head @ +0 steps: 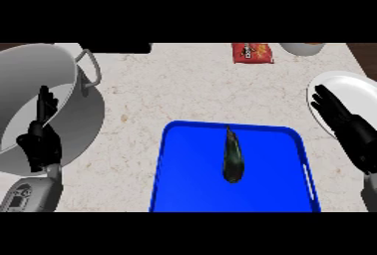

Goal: Pick the eggplant from the tray and place it in the plate

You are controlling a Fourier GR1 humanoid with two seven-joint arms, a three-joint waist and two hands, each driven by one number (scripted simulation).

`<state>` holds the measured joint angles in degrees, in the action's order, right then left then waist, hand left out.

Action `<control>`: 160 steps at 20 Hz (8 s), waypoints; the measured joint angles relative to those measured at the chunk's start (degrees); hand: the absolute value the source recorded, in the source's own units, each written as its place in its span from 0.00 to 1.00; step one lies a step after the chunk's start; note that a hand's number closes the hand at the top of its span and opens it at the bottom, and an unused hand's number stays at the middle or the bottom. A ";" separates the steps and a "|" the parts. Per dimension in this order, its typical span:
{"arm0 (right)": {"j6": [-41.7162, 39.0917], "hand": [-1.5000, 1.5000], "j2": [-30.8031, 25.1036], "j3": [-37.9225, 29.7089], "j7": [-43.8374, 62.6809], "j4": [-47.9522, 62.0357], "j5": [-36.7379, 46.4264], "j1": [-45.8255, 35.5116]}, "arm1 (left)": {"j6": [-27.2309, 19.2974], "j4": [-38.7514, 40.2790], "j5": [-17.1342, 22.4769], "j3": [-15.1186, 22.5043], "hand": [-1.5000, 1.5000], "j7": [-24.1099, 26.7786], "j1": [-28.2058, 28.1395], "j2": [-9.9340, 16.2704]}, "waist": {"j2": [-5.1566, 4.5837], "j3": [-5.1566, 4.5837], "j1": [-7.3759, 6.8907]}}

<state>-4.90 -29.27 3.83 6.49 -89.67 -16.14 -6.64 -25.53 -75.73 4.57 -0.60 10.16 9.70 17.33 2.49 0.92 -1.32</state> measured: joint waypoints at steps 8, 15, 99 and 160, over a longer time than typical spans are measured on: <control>14.36 0.00 9.85 1.60 5.47 1.99 3.41 -5.23 | 8.02 -12.32 0.59 -0.17 0.50 -1.91 -0.96 7.35 | -1.56 0.34 -0.42; 36.58 0.00 22.84 3.63 1.73 3.75 13.82 -5.96 | 14.72 -16.45 3.29 0.69 0.50 -4.46 -4.62 9.25 | -1.75 0.75 0.62; 16.97 1.00 -15.42 7.29 12.76 11.09 41.77 -0.69 | 22.66 -28.42 3.90 -6.36 0.50 -9.89 -17.56 4.94 | -1.46 0.98 8.99; 6.56 0.00 -14.03 -21.02 -27.55 60.77 17.89 -31.03 | 27.59 -22.53 -0.99 -2.47 0.50 -7.35 -8.29 -0.30 | -2.05 0.92 -0.17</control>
<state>1.67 -43.29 -17.19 -21.06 -28.89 1.75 -37.67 2.06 -98.27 3.58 -3.07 2.80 1.41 17.04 0.44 1.83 -1.49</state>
